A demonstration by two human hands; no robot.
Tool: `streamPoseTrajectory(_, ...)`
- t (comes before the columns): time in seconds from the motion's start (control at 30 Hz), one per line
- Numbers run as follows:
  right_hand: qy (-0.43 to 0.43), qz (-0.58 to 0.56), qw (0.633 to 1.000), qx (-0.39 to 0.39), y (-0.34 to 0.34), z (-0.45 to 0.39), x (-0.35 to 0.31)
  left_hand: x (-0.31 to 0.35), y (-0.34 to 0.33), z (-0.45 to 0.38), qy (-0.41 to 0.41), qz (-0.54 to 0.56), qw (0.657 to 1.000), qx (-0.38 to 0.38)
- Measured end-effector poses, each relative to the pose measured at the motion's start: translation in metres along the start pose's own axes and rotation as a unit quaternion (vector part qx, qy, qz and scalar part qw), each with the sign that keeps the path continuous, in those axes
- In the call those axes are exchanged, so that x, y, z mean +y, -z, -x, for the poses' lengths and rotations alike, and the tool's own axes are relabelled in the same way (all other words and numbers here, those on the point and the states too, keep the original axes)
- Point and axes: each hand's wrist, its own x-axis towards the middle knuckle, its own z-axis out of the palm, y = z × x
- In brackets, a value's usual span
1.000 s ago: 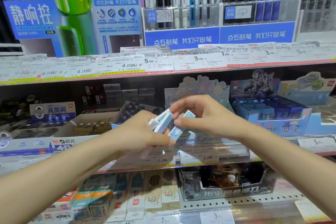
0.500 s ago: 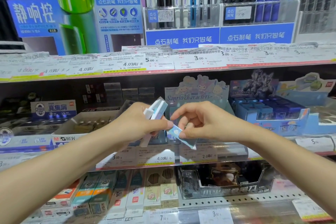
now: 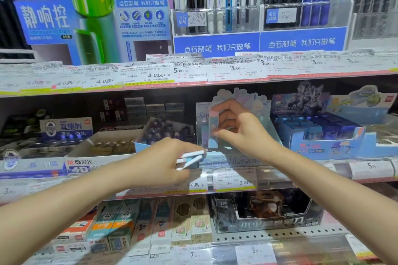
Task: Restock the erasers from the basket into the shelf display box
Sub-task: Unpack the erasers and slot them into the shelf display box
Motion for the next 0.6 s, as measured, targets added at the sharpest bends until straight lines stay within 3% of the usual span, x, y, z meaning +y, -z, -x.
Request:
streamPoseTrajectory(0.17,0.036,0.027,0.999,0.018,-0.010,-0.001,0.009,0.004,-0.001,-0.002,-0.004,-0.039,0.999,-0.017)
streamPoseTrajectory(0.6,0.067,0.106,0.992,0.022,-0.011,-0.005,0.017,-0.002,0.002,0.000,-0.002,0.045,0.997,-0.055)
